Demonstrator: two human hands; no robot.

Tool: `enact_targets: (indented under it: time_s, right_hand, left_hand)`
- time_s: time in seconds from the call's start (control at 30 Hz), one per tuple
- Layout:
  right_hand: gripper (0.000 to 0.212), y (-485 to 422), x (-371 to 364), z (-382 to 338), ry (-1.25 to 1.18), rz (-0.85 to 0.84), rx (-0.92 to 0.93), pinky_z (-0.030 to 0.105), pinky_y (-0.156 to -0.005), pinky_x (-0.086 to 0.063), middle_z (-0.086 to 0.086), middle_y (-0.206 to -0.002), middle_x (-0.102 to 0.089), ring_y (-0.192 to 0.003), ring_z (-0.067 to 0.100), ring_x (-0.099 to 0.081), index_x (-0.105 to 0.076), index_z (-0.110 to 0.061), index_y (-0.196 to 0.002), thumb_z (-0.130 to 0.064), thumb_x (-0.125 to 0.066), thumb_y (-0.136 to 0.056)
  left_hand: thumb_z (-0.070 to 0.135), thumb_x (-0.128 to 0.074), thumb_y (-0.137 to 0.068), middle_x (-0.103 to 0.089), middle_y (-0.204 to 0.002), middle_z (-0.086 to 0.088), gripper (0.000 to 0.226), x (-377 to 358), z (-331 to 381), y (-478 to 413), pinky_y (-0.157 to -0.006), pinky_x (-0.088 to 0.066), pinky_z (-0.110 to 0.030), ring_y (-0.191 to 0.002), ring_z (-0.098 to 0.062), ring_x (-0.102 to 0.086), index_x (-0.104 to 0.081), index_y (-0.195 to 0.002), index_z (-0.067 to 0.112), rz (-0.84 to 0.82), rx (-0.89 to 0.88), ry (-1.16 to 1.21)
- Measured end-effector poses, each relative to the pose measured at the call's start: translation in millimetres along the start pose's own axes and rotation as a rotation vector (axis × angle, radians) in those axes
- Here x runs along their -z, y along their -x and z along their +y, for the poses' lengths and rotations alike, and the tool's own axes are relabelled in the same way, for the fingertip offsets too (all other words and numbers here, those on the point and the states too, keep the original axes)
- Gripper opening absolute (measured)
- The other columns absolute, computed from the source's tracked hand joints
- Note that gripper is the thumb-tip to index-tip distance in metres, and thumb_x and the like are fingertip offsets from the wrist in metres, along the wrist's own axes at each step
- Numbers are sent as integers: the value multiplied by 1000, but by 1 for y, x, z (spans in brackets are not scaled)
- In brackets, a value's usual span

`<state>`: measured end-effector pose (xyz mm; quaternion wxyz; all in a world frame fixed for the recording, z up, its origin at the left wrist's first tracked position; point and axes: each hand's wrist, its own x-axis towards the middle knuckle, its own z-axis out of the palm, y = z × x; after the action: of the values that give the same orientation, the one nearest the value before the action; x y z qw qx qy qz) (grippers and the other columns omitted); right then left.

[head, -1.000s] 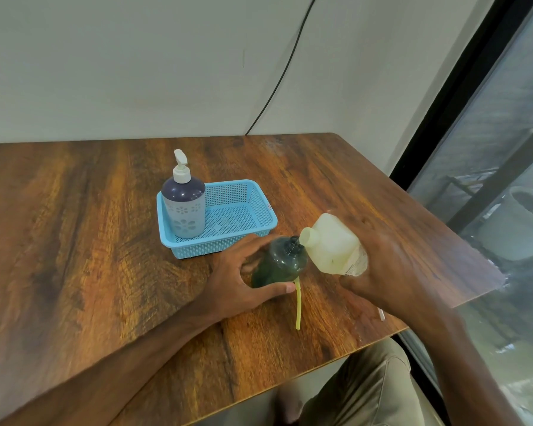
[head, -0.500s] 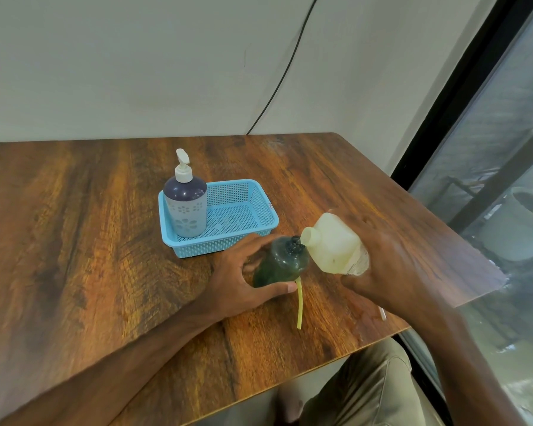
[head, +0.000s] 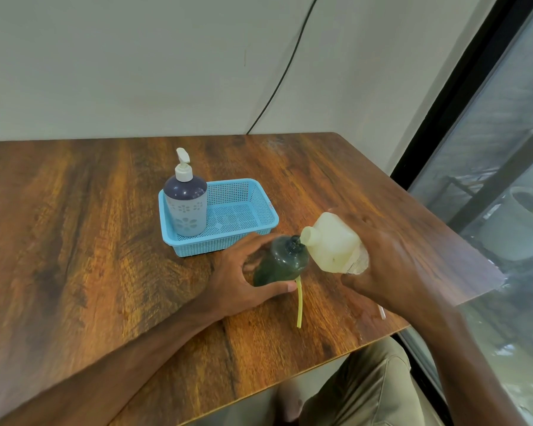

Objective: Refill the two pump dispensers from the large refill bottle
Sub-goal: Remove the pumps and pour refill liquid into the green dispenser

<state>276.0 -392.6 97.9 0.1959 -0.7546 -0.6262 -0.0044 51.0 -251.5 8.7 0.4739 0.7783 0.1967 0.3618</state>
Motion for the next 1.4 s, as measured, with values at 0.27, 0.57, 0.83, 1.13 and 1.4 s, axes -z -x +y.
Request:
enact_targets:
  time_s: [0.27, 0.57, 0.83, 1.13, 1.4]
  right_hand:
    - [107, 0, 1, -2, 14, -5, 3, 60, -103, -49, 0, -140, -55, -132, 29, -50, -24, -43, -154, -35, -89, -69]
    - [106, -1, 2, -5, 15, -3, 3, 60, -105, -47, 1, -141, -56, -133, 30, -50, -28, -41, -153, -33, -90, -68]
    - [106, 0, 5, -6, 14, -12, -2, 61, -106, -47, 1, -142, -55, -134, 30, -49, -27, -43, -153, -33, -90, -69]
    - [103, 0, 5, -7, 7, -14, 24, 60, -104, -48, -3, -141, -55, -132, 26, -51, -29, -42, -153, -35, -88, -69]
    - [103, 0, 6, -8, -4, -13, 21, 61, -107, -45, -1, -140, -56, -133, 27, -49, -29, -41, -153, -33, -89, -69]
  left_hand:
    - [51, -91, -72, -61, -141, 16, 80, 0, 1, 0, -93, -64, -39, -135, -9, -58, -55, -143, 42, -1, -1, -12]
    - [50, -92, -72, -62, -141, 13, 83, 0, -2, 1, -93, -64, -44, -135, -13, -59, -57, -145, 34, 3, 0, 12]
    - [47, -93, -72, -62, -139, 16, 78, 0, 0, 0, -93, -64, -41, -134, -12, -59, -57, -141, 43, 1, -7, 19]
    - [50, -93, -72, -62, -141, 11, 84, -1, -6, -1, -92, -65, -46, -135, -17, -60, -57, -145, 32, -6, 10, 33]
    - [50, -93, -71, -62, -141, 12, 83, 0, -4, -1, -93, -64, -45, -134, -15, -60, -58, -145, 34, -9, 16, 31]
